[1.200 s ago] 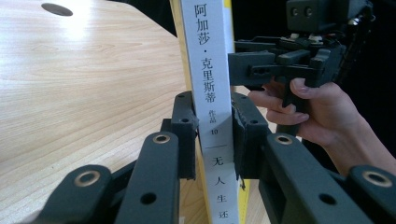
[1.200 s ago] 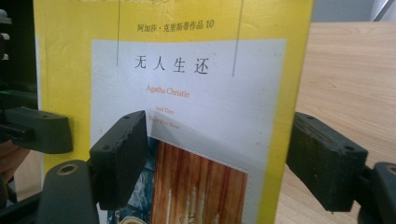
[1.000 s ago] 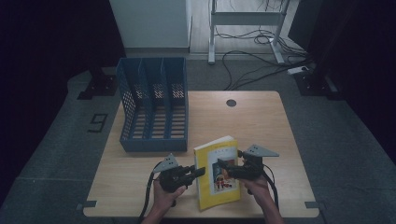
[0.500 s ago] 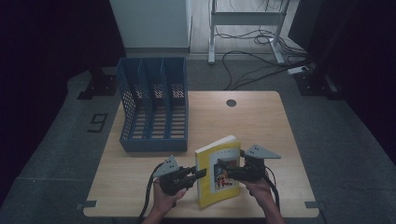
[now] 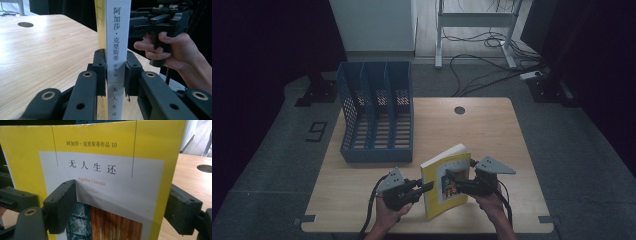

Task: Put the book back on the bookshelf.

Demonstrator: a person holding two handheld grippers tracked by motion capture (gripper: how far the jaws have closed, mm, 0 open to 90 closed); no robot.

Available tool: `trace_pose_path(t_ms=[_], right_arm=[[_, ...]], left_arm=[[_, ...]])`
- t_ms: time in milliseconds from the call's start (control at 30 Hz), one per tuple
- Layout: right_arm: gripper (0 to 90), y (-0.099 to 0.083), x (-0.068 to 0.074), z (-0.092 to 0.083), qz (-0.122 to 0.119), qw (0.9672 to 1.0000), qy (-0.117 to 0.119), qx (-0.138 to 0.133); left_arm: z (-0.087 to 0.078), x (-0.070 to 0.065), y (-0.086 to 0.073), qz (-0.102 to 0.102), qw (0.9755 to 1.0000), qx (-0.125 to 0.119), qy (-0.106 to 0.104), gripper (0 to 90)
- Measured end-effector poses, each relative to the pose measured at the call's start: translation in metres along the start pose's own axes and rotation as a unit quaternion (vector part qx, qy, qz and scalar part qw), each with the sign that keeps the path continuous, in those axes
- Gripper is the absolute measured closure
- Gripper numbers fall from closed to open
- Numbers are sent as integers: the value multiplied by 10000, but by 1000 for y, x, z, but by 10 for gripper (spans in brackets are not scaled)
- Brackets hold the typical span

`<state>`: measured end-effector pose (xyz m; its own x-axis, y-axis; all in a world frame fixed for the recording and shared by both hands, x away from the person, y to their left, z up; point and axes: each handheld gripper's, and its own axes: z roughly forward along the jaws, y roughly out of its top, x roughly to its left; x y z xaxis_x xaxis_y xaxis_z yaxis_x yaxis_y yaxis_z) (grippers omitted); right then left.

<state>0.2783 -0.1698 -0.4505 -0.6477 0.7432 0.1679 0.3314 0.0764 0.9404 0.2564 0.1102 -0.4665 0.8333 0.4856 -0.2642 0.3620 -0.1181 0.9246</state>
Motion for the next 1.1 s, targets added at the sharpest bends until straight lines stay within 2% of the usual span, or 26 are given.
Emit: trace_pose_path(t_ms=[200, 300, 433, 667, 767, 800, 833, 900, 967, 1100], right_arm=[[193, 0, 3, 0, -68, 9999, -83, 19], [217, 0, 4, 0, -121, 9999, 53, -1], [218, -1, 7, 1, -187, 9998, -29, -12], [237, -1, 6, 0, -180, 9998, 38, -43], [254, -1, 7, 0, -219, 9997, 90, -85], [261, -1, 8, 0, -237, 9996, 114, -96], [261, -1, 8, 0, -237, 9996, 114, -96], [268, -1, 8, 0, -241, 9996, 141, -105], [269, -1, 9, 0, -244, 9995, 145, -110], [282, -1, 10, 0, -275, 9994, 175, -108]], left_arm=[[0, 0, 0, -39, 10000, -25, 13, 748], [-1, 0, 1, -31, 10000, 0, 52, 737], [-1, 0, 1, -36, 9999, 9, 106, 739], [-1, 0, 3, -131, 9999, -45, 95, 719], [-1, 1, 3, -149, 9998, -66, 123, 679], [0, 2, 3, -118, 9996, -44, 248, 667], [0, 2, 3, -118, 9996, -44, 248, 656], [1, 1, 2, -42, 9990, -40, 449, 620], [2, 1, 2, -24, 9987, -36, 501, 609], [1, 0, 3, -62, 9992, -177, 343, 629]])
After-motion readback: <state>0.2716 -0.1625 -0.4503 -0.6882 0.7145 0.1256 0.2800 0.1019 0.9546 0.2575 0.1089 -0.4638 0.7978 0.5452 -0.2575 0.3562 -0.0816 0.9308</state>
